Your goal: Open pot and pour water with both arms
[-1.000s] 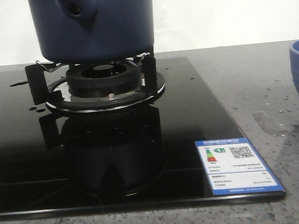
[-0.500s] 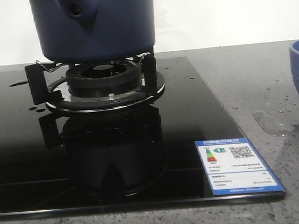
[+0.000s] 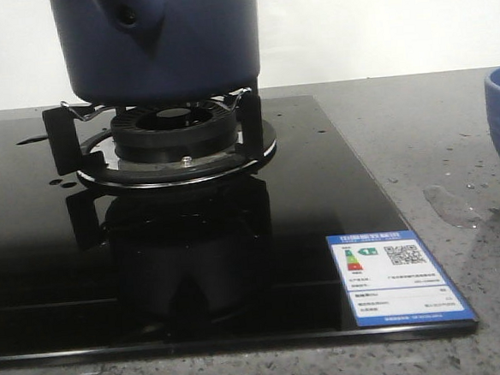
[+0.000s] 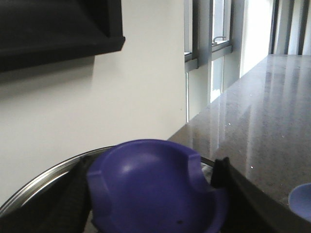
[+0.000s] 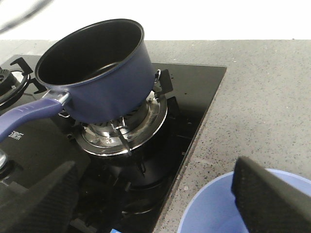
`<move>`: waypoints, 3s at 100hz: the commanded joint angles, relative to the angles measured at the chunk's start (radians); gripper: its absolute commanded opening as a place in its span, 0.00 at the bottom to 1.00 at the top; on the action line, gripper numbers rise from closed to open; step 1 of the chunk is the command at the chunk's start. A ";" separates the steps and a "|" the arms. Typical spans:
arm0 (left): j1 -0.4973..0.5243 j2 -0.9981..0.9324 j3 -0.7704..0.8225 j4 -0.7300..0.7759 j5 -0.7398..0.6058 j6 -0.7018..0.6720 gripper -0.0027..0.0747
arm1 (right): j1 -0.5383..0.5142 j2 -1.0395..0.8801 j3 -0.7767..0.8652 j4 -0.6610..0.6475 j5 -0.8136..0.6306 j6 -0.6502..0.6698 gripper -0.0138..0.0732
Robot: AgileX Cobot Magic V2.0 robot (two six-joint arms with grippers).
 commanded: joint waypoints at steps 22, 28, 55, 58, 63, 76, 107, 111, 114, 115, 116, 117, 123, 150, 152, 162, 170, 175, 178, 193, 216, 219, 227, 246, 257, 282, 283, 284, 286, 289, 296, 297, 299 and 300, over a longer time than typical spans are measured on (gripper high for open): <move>0.092 -0.254 0.120 -0.032 -0.103 -0.105 0.49 | -0.002 0.044 -0.033 -0.005 -0.063 0.015 0.83; 0.099 -0.309 0.179 -0.036 -0.157 -0.105 0.49 | -0.009 0.068 -0.033 -0.008 -0.059 0.020 0.83; 0.097 -0.497 0.425 -0.093 -0.312 -0.105 0.49 | -0.108 0.202 -0.168 -0.267 0.101 0.266 0.83; 0.096 -0.511 0.440 -0.095 -0.317 -0.105 0.49 | -0.108 0.214 -0.198 -0.340 0.127 0.322 0.83; 0.089 -0.531 0.460 -0.100 -0.335 -0.105 0.49 | -0.108 0.234 -0.238 -0.481 0.185 0.417 0.83; 0.052 -0.560 0.475 -0.100 -0.396 -0.097 0.49 | -0.108 0.289 -0.280 -0.685 0.289 0.575 0.83; 0.006 -0.565 0.475 -0.126 -0.405 -0.076 0.49 | -0.138 0.429 -0.223 -0.696 0.290 0.593 0.74; 0.001 -0.565 0.475 -0.128 -0.405 -0.076 0.49 | -0.150 0.440 -0.210 -0.677 0.276 0.593 0.74; -0.003 -0.565 0.475 -0.128 -0.405 -0.076 0.49 | -0.162 0.446 -0.194 -0.659 0.268 0.593 0.74; -0.003 -0.565 0.475 -0.128 -0.405 -0.076 0.49 | -0.165 0.448 -0.190 -0.650 0.266 0.593 0.74; -0.005 -0.565 0.475 -0.128 -0.405 -0.076 0.49 | -0.167 0.451 -0.187 -0.646 0.263 0.593 0.74; -0.005 -0.565 0.475 -0.128 -0.405 -0.076 0.49 | -0.171 0.450 -0.180 -0.636 0.261 0.593 0.74; -0.009 -0.565 0.475 -0.130 -0.405 -0.076 0.49 | -0.182 0.461 -0.152 -0.610 0.243 0.593 0.74; -0.009 -0.565 0.475 -0.133 -0.392 -0.076 0.49 | -0.188 0.465 -0.036 -0.533 0.198 0.589 0.59; -0.009 -0.565 0.475 -0.133 -0.389 -0.076 0.49 | -0.188 0.465 -0.031 -0.526 0.198 0.584 0.56; -0.009 -0.565 0.475 -0.133 -0.382 -0.076 0.49 | -0.188 0.463 -0.030 -0.509 0.198 0.578 0.36; -0.009 -0.565 0.475 -0.133 -0.375 -0.076 0.48 | -0.188 0.448 -0.035 -0.500 0.198 0.575 0.20; -0.009 -0.565 0.475 -0.133 -0.373 -0.076 0.48 | -0.188 0.441 -0.047 -0.498 0.203 0.564 0.13; -0.009 -0.565 0.475 -0.133 -0.371 -0.076 0.48 | -0.188 0.435 -0.056 -0.496 0.207 0.549 0.08; -0.009 -0.565 0.475 -0.133 -0.371 -0.076 0.48 | -0.186 0.434 -0.161 -0.496 0.294 0.541 0.09; -0.009 -0.565 0.475 -0.133 -0.371 -0.076 0.48 | -0.154 0.495 -0.411 -0.466 0.442 0.541 0.09; -0.009 -0.565 0.475 -0.133 -0.371 -0.076 0.48 | -0.144 0.510 -0.444 -0.455 0.462 0.541 0.09; -0.009 -0.565 0.475 -0.133 -0.371 -0.076 0.48 | -0.118 0.555 -0.545 -0.441 0.497 0.541 0.09; -0.009 -0.565 0.475 -0.133 -0.371 -0.076 0.48 | -0.035 0.701 -0.803 -0.432 0.534 0.541 0.09; -0.009 -0.565 0.475 -0.133 -0.371 -0.076 0.48 | 0.014 0.801 -0.962 -0.425 0.572 0.541 0.09; -0.009 -0.565 0.475 -0.133 -0.371 -0.076 0.48 | 0.140 1.015 -1.287 -0.429 0.564 0.541 0.09; -0.009 -0.565 0.475 -0.133 -0.371 -0.076 0.48 | 0.143 1.020 -1.303 -0.431 0.562 0.541 0.09; -0.009 -0.565 0.475 -0.133 -0.371 -0.076 0.48 | 0.146 1.031 -1.311 -0.431 0.558 0.541 0.09; -0.009 -0.565 0.475 -0.133 -0.371 -0.076 0.48 | 0.153 1.042 -1.334 -0.433 0.550 0.541 0.09; -0.009 -0.565 0.475 -0.133 -0.371 -0.076 0.48 | 0.164 1.069 -1.363 -0.437 0.539 0.541 0.09; -0.009 -0.565 0.475 -0.133 -0.371 -0.076 0.48 | 0.183 1.115 -1.423 -0.444 0.509 0.541 0.09; -0.009 -0.565 0.475 -0.133 -0.371 -0.076 0.48 | 0.184 1.119 -1.433 -0.446 0.507 0.541 0.09; -0.009 -0.565 0.475 -0.133 -0.371 -0.076 0.48 | 0.189 1.132 -1.447 -0.452 0.499 0.541 0.09; -0.009 -0.565 0.475 -0.133 -0.371 -0.076 0.48 | 0.190 1.135 -1.452 -0.454 0.494 0.541 0.09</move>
